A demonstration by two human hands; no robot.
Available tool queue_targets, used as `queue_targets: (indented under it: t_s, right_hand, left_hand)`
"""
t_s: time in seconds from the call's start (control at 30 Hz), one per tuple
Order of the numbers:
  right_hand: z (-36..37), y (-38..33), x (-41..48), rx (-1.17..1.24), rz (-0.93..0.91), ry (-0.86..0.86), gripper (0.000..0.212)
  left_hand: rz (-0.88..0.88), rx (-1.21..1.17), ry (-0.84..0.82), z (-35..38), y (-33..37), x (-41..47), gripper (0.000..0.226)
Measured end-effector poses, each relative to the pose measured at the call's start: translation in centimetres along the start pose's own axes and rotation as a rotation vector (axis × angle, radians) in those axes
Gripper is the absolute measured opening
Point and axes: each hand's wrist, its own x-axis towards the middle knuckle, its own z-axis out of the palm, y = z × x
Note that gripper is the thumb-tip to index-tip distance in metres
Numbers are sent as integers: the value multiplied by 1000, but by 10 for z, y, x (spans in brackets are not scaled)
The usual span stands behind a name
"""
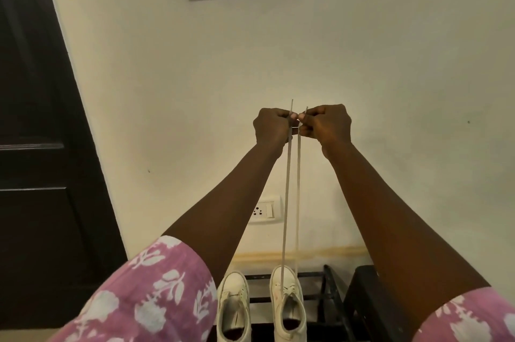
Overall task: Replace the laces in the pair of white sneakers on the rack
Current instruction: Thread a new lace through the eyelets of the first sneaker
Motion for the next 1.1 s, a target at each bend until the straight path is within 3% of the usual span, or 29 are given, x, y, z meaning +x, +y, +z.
queue_targets:
  t_s: [0.23,1.1]
  right_hand:
    - [-12,4,6,32,-6,33,9]
    - [-19,14,11,20,41,18,8]
  left_hand:
    - [-8,95,-116,8,4,0,12]
    - [143,379,-185,18,-4,6,14]
